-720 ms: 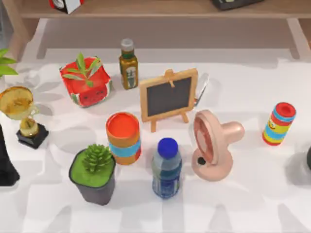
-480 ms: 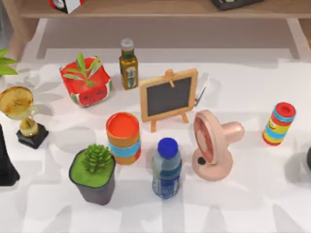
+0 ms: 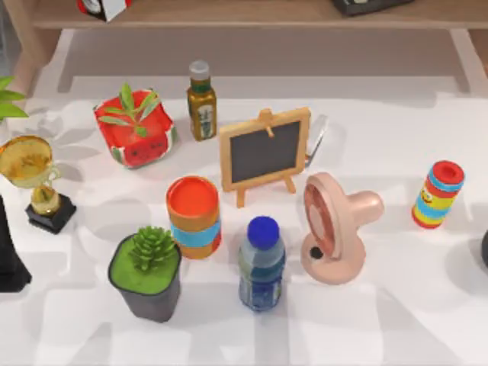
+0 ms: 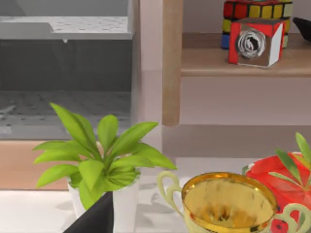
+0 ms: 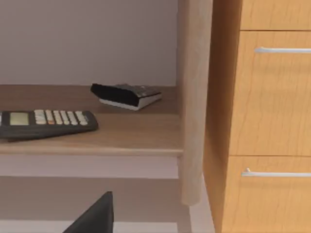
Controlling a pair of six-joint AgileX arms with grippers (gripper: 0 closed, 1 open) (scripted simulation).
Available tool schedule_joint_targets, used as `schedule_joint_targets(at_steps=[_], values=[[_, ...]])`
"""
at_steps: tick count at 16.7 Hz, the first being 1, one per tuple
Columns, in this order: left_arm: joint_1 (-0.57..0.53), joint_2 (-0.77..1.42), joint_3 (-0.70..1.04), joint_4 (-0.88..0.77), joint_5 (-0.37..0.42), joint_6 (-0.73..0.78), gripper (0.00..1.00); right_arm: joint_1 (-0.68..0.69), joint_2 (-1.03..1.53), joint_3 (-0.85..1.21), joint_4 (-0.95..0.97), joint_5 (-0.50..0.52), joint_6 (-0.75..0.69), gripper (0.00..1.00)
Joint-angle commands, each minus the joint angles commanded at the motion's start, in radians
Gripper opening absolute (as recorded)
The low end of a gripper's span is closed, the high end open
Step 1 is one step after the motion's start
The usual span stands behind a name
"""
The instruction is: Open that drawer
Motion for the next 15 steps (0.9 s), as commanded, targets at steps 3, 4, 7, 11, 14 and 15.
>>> schedule_joint_targets(at_steps=[3, 4, 7, 11, 14, 15], values=[[0.0, 0.0, 0.0, 0.0, 0.0, 0.0, 1.0, -0.052, 0.25, 0.114, 0.119, -0.044, 0.004, 1.0], [0.0, 0.0, 0.0, 0.0, 0.0, 0.0, 1.0, -0.067, 0.327, 0.149, 0.156, -0.058, 0.005, 1.0], [0.0, 0.0, 0.0, 0.0, 0.0, 0.0, 1.0, -0.106, 0.515, 0.237, 0.248, -0.092, 0.007, 1.0], [0.0, 0.0, 0.0, 0.0, 0.0, 0.0, 1.0, -0.13, 0.628, 0.294, 0.308, -0.114, 0.008, 1.0], [0.0, 0.0, 0.0, 0.0, 0.0, 0.0, 1.0, -0.13, 0.63, 0.295, 0.309, -0.115, 0.008, 1.0], [0.0, 0.0, 0.0, 0.0, 0.0, 0.0, 1.0, -0.126, 0.627, 0.291, 0.307, -0.113, 0.008, 1.0]])
